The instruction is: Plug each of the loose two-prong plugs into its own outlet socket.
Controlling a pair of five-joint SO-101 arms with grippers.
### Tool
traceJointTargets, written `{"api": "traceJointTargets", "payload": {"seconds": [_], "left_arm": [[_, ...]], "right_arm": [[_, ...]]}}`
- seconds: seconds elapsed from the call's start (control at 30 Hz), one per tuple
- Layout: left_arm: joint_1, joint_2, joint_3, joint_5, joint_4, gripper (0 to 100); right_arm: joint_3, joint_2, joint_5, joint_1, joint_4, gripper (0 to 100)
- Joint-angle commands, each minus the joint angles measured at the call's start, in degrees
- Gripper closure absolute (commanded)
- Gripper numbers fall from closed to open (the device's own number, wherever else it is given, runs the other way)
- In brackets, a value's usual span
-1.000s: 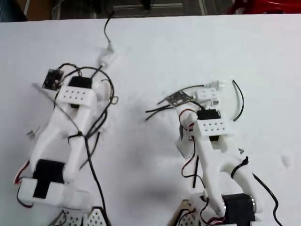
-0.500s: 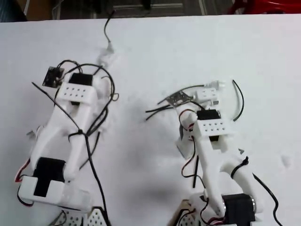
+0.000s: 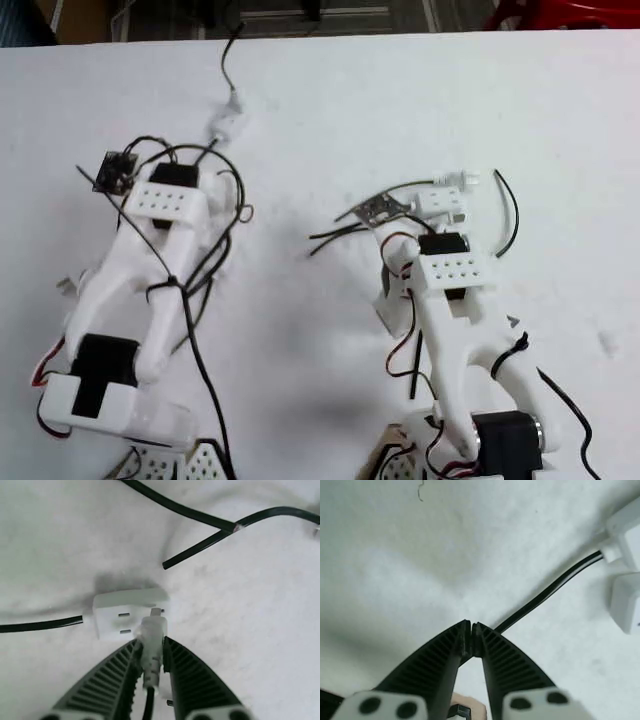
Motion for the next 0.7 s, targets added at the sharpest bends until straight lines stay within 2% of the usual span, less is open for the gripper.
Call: {"api": "traceJointTargets", "payload": {"seconds": [0.0,0.2,0.4,0.67], "left_arm": [[0.7,-0.2,0.0,0.6,-0.8,98],[0.7,-0.2,-0.3,0.6,-0.5,98],[3.7,-0.3,-0.3,0.6,-0.7,98],[3.2,-0.1,0.1,0.6,-0.5,98]], "right_arm": [[0.2,-1.3,-0.4,-0.3,-0.4,98.0],[0.3,-1.3,-0.4,-0.2,-0.4,98.0],[0.3,-1.3,-0.4,-0.2,-0.4,98.0],[0.3,-1.3,-0.4,-0.2,-0.4,98.0]]}}
